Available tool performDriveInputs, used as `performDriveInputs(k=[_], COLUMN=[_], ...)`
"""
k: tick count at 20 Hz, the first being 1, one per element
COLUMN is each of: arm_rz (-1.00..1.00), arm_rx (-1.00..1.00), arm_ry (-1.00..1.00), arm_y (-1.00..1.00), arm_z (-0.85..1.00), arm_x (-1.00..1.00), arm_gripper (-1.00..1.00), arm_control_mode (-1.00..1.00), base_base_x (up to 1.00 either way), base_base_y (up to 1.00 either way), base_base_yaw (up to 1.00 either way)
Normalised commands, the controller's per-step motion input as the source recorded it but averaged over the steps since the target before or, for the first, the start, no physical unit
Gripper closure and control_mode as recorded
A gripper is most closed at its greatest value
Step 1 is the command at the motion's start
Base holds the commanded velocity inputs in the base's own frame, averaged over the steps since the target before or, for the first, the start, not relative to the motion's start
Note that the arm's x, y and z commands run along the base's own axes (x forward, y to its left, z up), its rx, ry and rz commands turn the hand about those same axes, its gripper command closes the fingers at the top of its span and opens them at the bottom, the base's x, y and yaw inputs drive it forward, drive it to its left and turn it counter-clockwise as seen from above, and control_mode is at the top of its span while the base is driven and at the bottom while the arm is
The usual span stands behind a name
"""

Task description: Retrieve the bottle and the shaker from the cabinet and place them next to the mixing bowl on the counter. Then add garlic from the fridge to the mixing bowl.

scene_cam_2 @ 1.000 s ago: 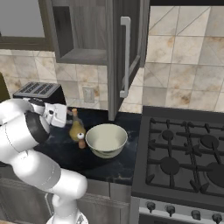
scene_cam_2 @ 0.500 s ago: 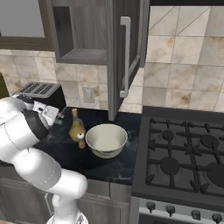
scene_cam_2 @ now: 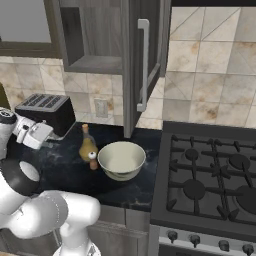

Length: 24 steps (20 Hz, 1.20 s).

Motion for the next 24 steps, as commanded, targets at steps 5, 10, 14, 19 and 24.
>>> performDriveInputs(k=[5,10,14,19,24], arm_rz=[0.06,0.18,0.03,-0.04,0.0], arm_rx=[0.44,0.56,0.52,0.21,0.0], arm_ry=[0.14,0.16,0.02,0.0,0.0], arm_y=[-0.77,-0.92,-0.3,0.06,0.02], arm_z=[0.52,0.17,0.02,0.0,0.0], arm_x=[-0.66,-0.47,-0.03,0.0,0.0], arm_gripper=[-1.0,-1.0,-1.0,-1.0,-1.0], arm_control_mode=[-1.0,-1.0,-1.0,-1.0,-1.0], base_base_x=[0.0,0.0,0.0,0.0,0.0], base_base_y=[0.0,0.0,0.0,0.0,0.0], base_base_yaw=[0.0,0.0,0.0,0.0,0.0])
